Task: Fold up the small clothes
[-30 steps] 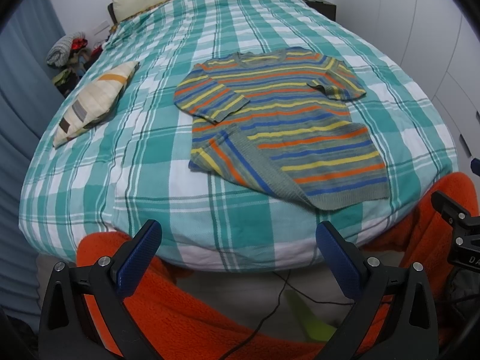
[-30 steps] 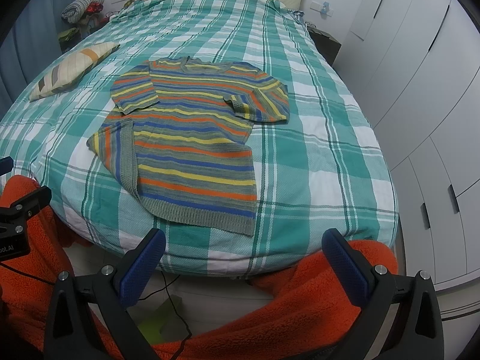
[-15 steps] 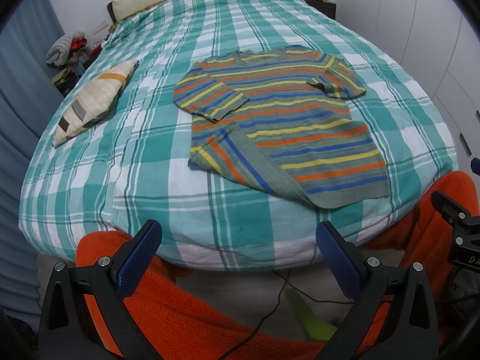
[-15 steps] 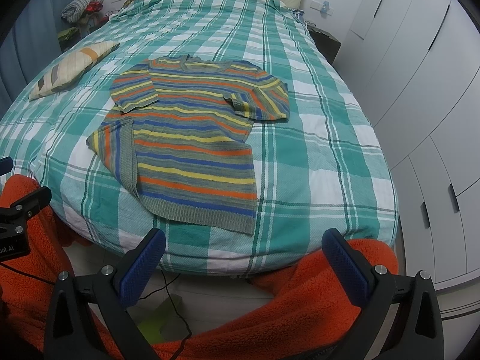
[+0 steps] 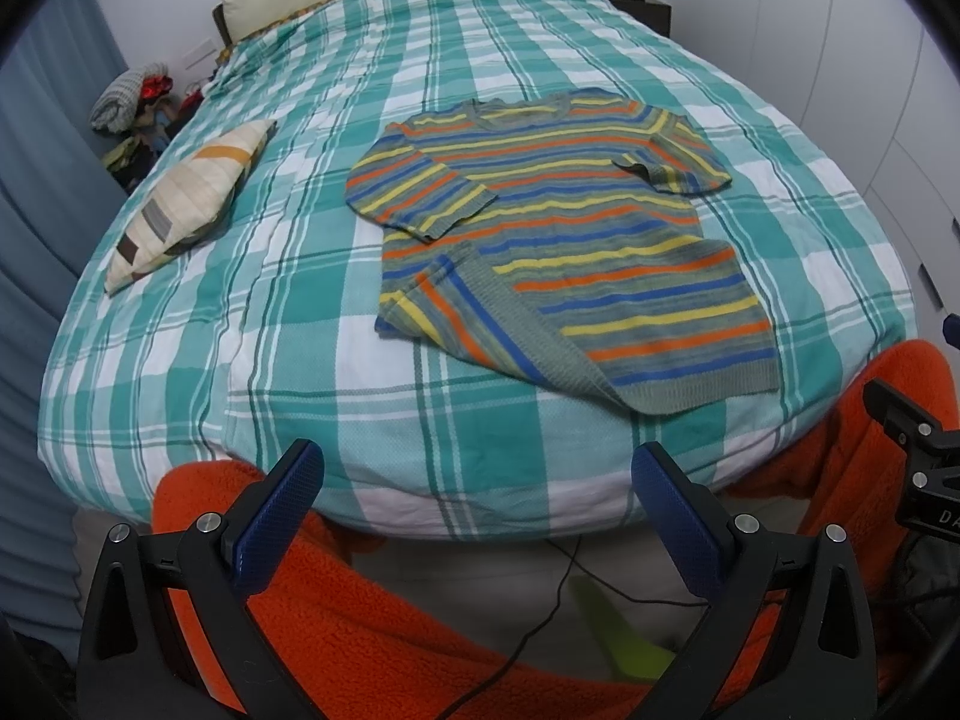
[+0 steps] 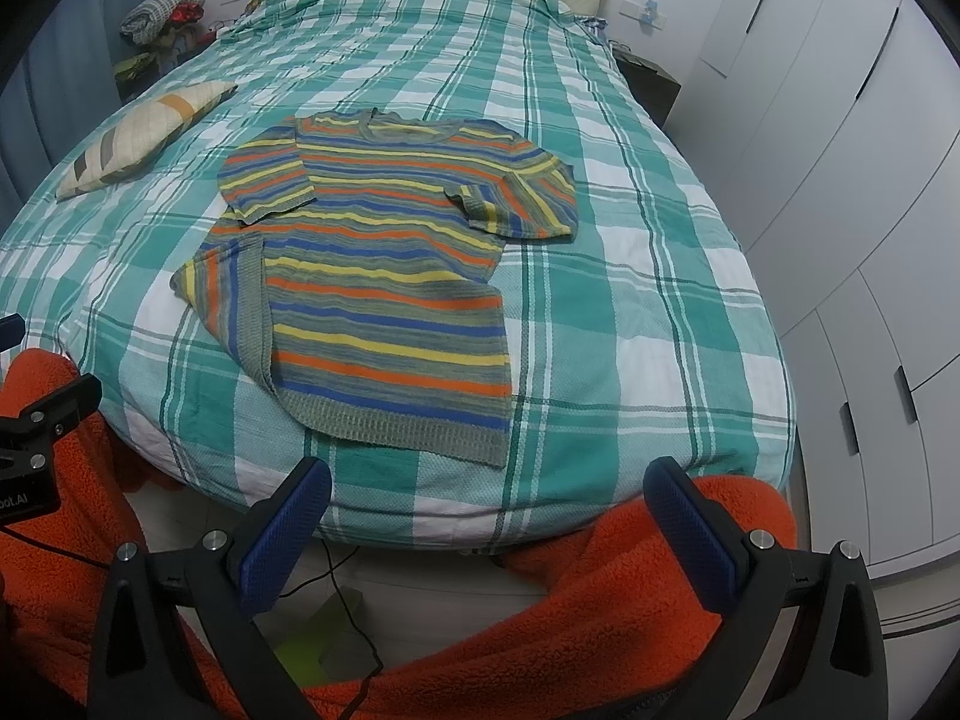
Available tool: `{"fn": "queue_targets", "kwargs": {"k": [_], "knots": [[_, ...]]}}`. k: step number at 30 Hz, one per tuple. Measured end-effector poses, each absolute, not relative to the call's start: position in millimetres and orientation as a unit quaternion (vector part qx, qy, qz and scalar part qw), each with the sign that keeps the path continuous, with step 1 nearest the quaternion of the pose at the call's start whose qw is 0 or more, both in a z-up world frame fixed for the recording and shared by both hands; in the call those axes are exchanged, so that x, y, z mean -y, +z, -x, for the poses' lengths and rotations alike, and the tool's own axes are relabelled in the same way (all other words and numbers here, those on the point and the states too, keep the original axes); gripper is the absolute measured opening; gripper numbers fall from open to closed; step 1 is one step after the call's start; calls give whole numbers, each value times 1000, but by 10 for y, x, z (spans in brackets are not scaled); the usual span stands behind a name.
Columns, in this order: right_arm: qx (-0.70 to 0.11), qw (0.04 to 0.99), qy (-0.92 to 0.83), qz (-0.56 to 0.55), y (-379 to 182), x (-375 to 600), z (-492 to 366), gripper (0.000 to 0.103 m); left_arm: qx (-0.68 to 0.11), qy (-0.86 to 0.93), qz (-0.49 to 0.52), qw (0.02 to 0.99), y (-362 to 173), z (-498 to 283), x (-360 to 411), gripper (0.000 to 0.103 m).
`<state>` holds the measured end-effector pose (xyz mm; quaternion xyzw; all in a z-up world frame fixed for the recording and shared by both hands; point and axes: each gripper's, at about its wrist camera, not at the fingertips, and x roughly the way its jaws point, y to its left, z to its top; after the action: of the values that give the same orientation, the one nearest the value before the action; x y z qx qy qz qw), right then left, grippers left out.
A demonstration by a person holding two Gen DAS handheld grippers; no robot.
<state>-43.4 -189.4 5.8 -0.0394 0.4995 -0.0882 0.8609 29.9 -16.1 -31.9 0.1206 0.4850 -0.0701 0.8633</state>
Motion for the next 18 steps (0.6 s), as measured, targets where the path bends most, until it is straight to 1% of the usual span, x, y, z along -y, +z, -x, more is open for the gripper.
{"fn": "queue_targets", "kwargs": {"k": [18], "knots": [[-500, 861, -82, 41, 5, 1845, 494, 103, -489, -62, -126, 861, -382, -236, 103, 102]]}}
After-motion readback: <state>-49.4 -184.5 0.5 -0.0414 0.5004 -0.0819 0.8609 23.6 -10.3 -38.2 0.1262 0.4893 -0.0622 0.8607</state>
